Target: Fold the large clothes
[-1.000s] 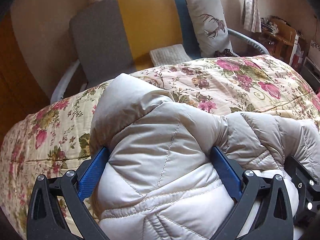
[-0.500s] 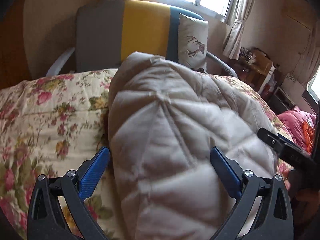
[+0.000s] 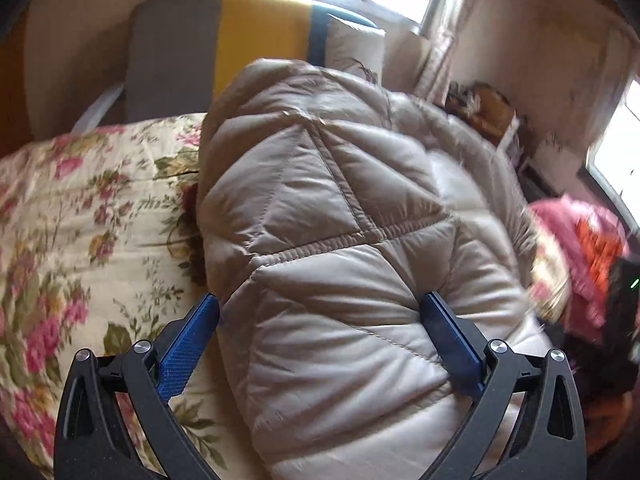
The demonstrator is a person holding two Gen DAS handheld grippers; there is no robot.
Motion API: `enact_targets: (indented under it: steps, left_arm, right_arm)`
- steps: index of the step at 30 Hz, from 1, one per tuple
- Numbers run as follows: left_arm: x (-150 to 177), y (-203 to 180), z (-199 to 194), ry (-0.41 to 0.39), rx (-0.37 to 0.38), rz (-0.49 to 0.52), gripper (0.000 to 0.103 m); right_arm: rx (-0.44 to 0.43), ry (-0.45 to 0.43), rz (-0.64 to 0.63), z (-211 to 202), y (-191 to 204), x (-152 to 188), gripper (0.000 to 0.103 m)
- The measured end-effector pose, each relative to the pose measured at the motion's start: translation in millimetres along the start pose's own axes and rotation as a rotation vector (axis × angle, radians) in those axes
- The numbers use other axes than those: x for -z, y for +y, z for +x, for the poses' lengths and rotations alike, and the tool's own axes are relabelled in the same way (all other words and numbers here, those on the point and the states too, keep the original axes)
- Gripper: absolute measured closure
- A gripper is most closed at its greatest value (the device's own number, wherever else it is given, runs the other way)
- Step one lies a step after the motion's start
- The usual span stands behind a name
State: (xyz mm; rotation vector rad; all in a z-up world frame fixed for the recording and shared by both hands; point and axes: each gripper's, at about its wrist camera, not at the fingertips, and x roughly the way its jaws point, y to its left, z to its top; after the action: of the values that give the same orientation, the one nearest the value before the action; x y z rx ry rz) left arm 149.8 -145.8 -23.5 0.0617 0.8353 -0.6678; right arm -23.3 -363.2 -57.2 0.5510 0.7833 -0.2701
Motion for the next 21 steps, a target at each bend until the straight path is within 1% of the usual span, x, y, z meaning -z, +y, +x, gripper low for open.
enact_targets:
  steps: [1,2,3,4,8,12,14,15,17,18,19,21]
  left_arm:
    - [1.5,0.6,6.5,0.008,-0.002,0.008,0.003]
    - [2.9,6.9,12.2,0.031,0.018,-0.028,0.003]
    - [1.9,12.4,12.4,0.043,0.036,-0.067,0.003]
    - [1.1,18.2,10.1,0.050,0.056,-0.103,0.003]
    - [2.6,23.9,-1.0,0.049,0.080,-0.129,0.003]
    - [0.6,25.7,-23.3,0.002,0.111,-0.159,0.003]
    - [-0.3,25.2,-31.1,-0.022,0.101,-0.152,0.003]
    - [-1.5,26.2,-30.5,-0.019,0.089,-0.144,0.003]
    - [0.1,21.2,-28.1,0.010,0.070,-0.127,0.003]
    - [1.4,21.9,-24.8,0.029,0.076,-0.127,0.003]
    - [3.6,23.5,-22.7,0.041,0.100,-0.141,0.003]
    - [7.9,27.9,-18.6,0.083,0.185,-0.188,0.003]
  right_arm:
    - [0.019,-0.013,0.010,2.0,-0.9,1.0,0.006]
    - [0.006,-0.012,0.039,1.7,-2.5,0.7,0.003]
    - [-0.009,-0.005,0.063,-0.6,-3.3,-0.4,0.003]
    - [-0.020,0.005,0.068,-2.7,-3.2,-3.4,0.002]
    - [-0.052,0.021,0.042,-14.2,-2.4,-20.3,0.002]
    - [-0.121,-0.019,0.058,-28.0,1.5,-43.8,0.002]
    - [-0.148,-0.009,0.022,-26.7,11.4,-53.2,0.002]
    - [-0.158,0.012,-0.011,-21.2,17.4,-56.8,0.002]
    - [-0.115,0.056,-0.052,-6.4,25.1,-60.3,0.002]
    - [-0.091,0.074,-0.050,2.0,24.7,-61.6,0.002]
    - [-0.094,0.092,-0.037,9.1,22.4,-61.2,0.002]
    - [-0.130,0.126,0.016,22.0,12.4,-59.3,0.002]
